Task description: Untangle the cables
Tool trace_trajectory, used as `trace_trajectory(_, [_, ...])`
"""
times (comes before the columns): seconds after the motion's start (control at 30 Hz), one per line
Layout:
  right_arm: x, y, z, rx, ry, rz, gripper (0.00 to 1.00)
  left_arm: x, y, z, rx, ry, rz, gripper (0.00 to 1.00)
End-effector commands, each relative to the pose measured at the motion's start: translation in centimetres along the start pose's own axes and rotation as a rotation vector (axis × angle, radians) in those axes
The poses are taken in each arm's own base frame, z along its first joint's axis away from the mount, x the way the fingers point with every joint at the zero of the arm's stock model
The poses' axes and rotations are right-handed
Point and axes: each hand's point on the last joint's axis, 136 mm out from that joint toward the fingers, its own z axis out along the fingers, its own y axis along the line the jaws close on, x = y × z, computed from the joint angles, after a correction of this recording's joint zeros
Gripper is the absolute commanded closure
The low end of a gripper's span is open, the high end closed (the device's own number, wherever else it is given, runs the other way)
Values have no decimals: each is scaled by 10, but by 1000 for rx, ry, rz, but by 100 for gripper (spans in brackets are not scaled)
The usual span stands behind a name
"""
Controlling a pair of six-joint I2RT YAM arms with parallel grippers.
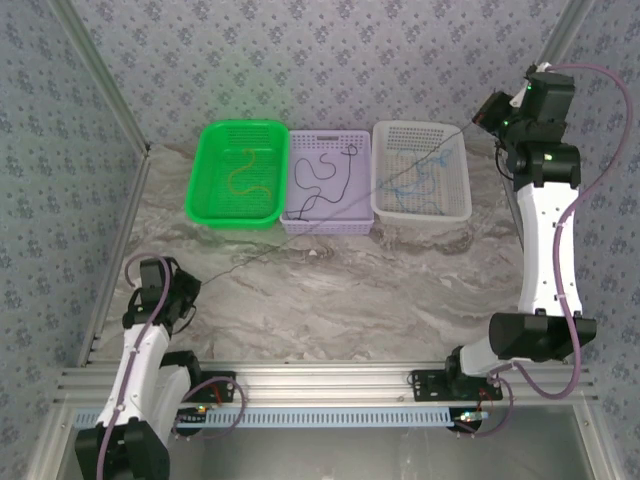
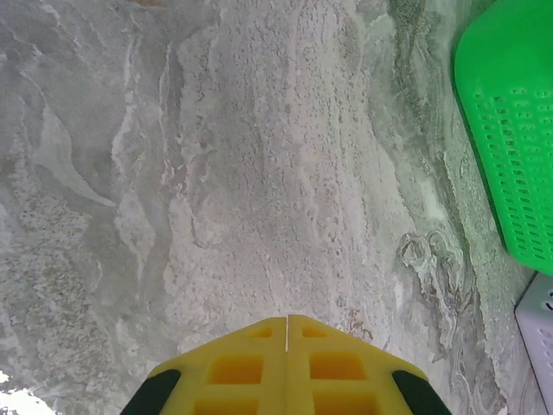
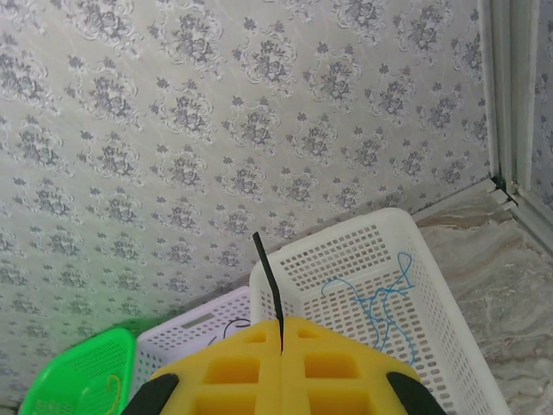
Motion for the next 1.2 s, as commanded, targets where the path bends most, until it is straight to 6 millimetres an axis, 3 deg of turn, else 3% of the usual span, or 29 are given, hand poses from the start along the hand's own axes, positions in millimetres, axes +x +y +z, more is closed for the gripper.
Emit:
trace_trajectory(0.0, [-14, 9, -13, -72, -13, 56, 100, 11, 7, -2, -15, 40, 27, 100])
trace_trajectory(0.13, [-19, 10, -12, -108, -29, 100, 100, 14, -1, -4, 20, 66, 38, 100])
trace_trajectory(0.27, [-15, 21, -7, -155, -20, 112, 100, 21, -22, -10, 92, 107, 76, 100])
trace_trajectory(0.37, [-9, 44, -2, -231, 0, 97, 100, 31, -61, -25, 210, 144, 150, 100])
trace_trajectory(0.47, [0, 81, 8, -350, 32, 79, 100, 47, -108, -46, 319, 164, 269, 100])
trace_trajectory(0.63, [12, 133, 37, -475, 86, 51, 100, 77, -191, -82, 469, 175, 427, 100])
trace_trajectory(0.8, [17, 173, 62, -546, 108, 33, 100, 89, -257, -95, 563, 171, 471, 100])
trace_trajectory(0.93, [19, 194, 82, -560, 112, 17, 100, 90, -304, -94, 611, 173, 483, 100])
trace_trajectory(1.17, [24, 195, 123, -567, 111, 88, 100, 86, -361, -107, 672, 162, 511, 100])
